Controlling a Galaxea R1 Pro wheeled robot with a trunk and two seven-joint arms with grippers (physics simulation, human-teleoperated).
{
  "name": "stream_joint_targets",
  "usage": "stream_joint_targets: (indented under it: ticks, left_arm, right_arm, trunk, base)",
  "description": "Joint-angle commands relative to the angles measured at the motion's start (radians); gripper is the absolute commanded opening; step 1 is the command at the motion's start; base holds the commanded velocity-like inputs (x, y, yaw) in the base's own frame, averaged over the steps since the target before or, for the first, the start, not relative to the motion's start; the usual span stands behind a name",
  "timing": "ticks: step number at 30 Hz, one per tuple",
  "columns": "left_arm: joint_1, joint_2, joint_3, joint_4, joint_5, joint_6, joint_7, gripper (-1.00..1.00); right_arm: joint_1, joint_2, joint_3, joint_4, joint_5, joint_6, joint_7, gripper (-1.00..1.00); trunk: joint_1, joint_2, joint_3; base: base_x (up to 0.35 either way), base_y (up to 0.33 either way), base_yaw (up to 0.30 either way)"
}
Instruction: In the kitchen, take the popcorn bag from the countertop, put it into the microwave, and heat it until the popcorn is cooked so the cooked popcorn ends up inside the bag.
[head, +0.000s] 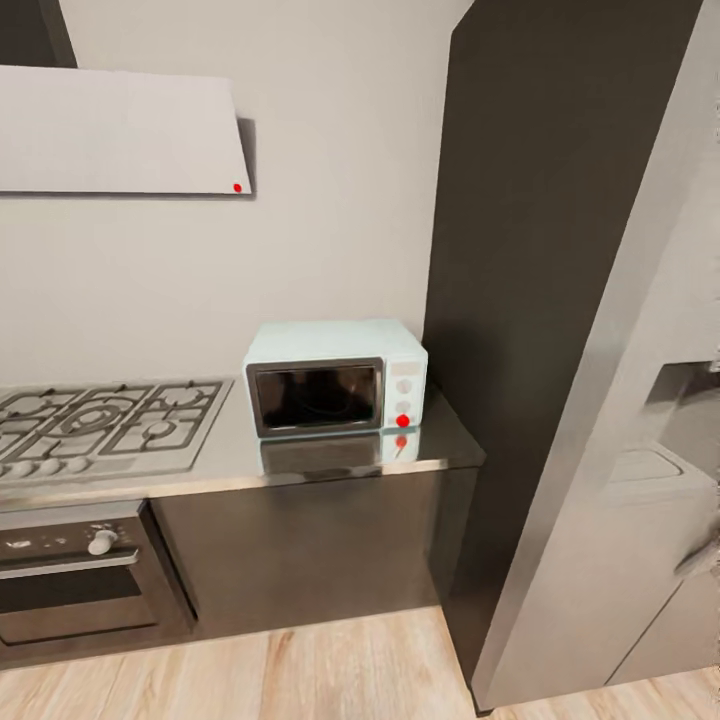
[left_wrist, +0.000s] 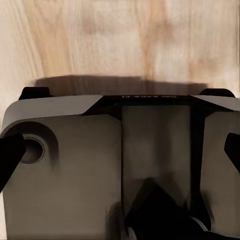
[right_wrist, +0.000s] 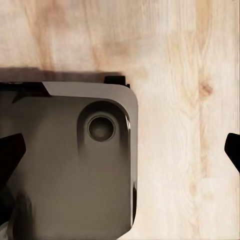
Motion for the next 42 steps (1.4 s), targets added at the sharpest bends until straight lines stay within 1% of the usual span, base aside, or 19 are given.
stream_joint_targets:
  ticks: [1,8,27,42]
  left_arm:
    - [-0.001,0.0,-0.008,0.001,0.011,-0.001,-0.003,1.0]
    - [-0.001,0.001,-0.008,0.001,0.011,-0.001,-0.003,1.0]
    - [-0.001,0.002,-0.008,0.001,0.011,-0.001,-0.003,1.0]
    - [-0.001,0.001,-0.008,0.001,0.011,-0.001,-0.003,1.0]
  right_arm:
    - [-0.001,-0.001,-0.009,0.003,0.01,-0.006,0.002,1.0]
    - [-0.001,-0.001,-0.009,0.004,0.01,-0.006,0.002,1.0]
    - [-0.001,-0.001,-0.009,0.004,0.01,-0.006,0.002,1.0]
    - [-0.001,-0.001,-0.007,0.001,0.011,-0.01,0.002,1.0]
  trunk:
    - [0.0,-0.001,-0.001]
    - [0.0,-0.001,-0.001]
    - [0.0,-0.001,-0.001]
    - [0.0,-0.001,-0.001]
  base:
    - [0.103,-0.274,0.052]
    - [0.079,-0.22,0.233]
    - [0.002,-0.005,0.258]
    - [0.0,0.0,0.018]
